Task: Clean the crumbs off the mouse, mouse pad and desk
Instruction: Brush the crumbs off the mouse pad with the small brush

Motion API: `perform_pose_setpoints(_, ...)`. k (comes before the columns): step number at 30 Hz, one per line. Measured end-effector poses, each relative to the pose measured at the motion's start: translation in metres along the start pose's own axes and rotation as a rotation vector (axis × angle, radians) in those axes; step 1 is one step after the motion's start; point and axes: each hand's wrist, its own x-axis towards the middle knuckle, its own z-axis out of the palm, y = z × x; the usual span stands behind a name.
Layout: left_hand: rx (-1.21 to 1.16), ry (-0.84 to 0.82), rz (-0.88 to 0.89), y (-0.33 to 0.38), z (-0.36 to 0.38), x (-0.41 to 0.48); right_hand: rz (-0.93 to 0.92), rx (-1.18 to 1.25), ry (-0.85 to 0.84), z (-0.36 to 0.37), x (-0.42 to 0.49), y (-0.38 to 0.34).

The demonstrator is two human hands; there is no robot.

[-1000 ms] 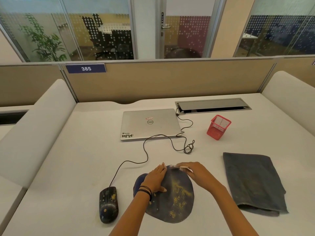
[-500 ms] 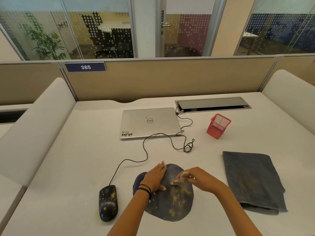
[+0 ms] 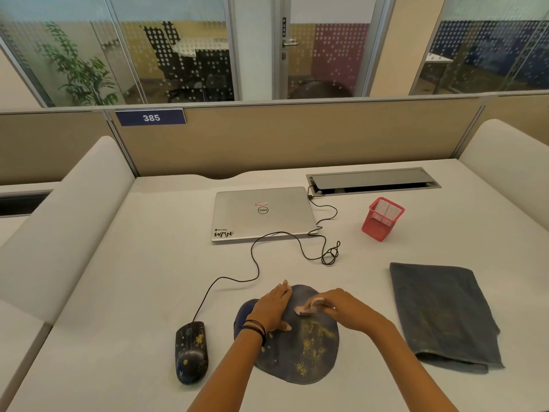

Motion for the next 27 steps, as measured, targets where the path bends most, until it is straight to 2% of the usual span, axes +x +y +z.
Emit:
perform_pose_setpoints(3, 0.008, -0.002, 0.004, -0.001, 0.000, 0.000, -0.013, 0.053, -0.031, -0.010, -0.004, 0.002)
perform_pose_setpoints(7, -0.015, 0.000, -0.001, -0.001, 0.001, 0.000, 0.019, 0.166, 0.223, -0.015, -0.005, 0.005)
perform_pose_setpoints(9, -0.021, 0.005, 0.002, -0.001, 0.001, 0.000, 0.037, 0.141, 0.271, -0.010, -0.005, 0.006)
perform_pose_setpoints(16, -0.007, 0.009, 0.014, -0.003, 0.002, 0.000, 0.030, 0.027, 0.126, 0.013, -0.012, 0.010)
perform_pose_setpoints(21, 0.001, 0.008, 0.011, -0.003, 0.002, 0.001, -0.012, -0.039, 0.016, -0.001, -0.015, 0.005)
perform_pose_setpoints(27, -0.017, 0.012, 0.003, -0.002, 0.002, 0.001, -0.010, 0.006, 0.267, -0.012, 0.003, -0.004)
